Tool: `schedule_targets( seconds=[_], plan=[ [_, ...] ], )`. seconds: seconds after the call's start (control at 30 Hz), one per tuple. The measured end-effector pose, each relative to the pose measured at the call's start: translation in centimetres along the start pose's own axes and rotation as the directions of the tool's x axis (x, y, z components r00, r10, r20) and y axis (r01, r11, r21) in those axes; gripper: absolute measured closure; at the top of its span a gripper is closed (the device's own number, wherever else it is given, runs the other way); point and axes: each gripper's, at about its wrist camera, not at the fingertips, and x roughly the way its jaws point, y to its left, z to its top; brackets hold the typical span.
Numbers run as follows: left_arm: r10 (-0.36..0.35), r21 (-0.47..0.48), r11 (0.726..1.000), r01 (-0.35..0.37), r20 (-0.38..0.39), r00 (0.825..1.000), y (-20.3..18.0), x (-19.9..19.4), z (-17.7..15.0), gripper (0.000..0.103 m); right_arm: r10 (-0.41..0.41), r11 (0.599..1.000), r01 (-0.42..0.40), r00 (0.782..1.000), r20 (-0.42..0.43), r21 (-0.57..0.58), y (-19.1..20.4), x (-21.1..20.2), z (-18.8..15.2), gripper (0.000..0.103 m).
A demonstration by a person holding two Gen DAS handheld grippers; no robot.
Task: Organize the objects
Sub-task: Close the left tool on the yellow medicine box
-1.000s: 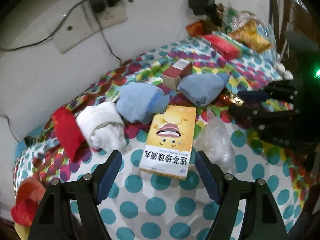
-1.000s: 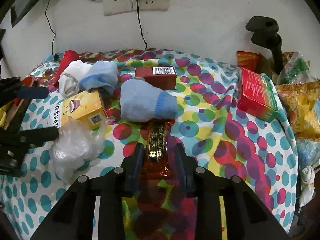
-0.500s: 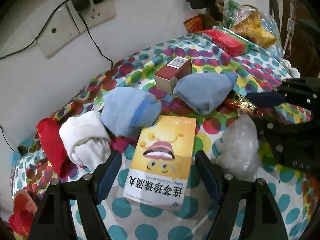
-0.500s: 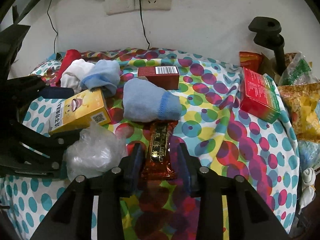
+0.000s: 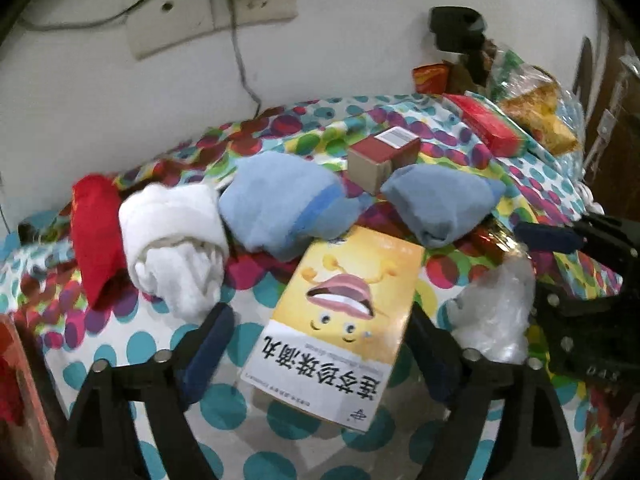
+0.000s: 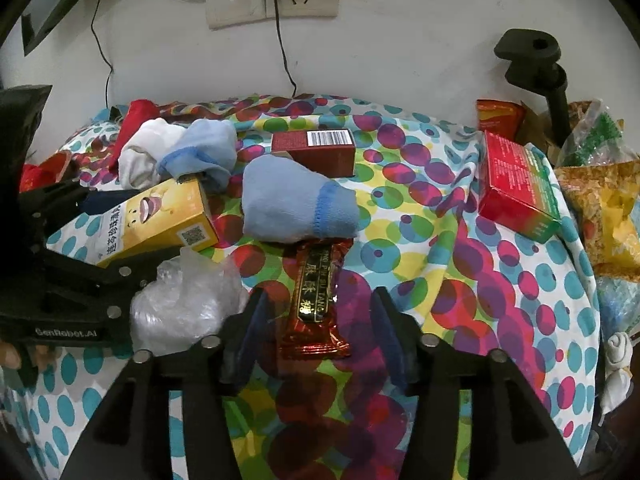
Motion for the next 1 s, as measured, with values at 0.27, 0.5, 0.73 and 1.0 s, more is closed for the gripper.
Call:
schedule_targets(
  seconds=[0.27, 0.5, 0.73, 1.0],
  plan=[
    [0.043, -0.037, 0.998, -0.043, 0.002, 0.999, 0.5, 0.0, -0.5, 0.003, 0.007, 1.0, -0.006, 1.0, -0.008, 0.018, -0.3, 0.2, 0.0, 0.035],
    [0.025, 0.037, 0.999, -0.027, 0.042, 0.999, -0.8, -0.8, -0.7, 0.035, 0.011, 1.0, -0.011, 1.0, -0.006, 0.016, -0.5, 0.2, -0.1, 0.035],
    [0.038, 0.09, 0.995, -0.043, 0.062, 0.997, -2.3, -1.4, -1.1, 0.044, 0.027, 0.999, -0.027, 1.0, 0.016, 0.018, -0.5, -0.3, -0.1, 0.08],
    [0.012, 0.059, 0.998, -0.016, 0.069, 0.998, -2.8, -2.6, -1.7, 0.046, 0.017, 1.0, -0.017, 1.0, 0.015, 0.012, -0.2, -0.2, -0.2, 0.081]
  ],
)
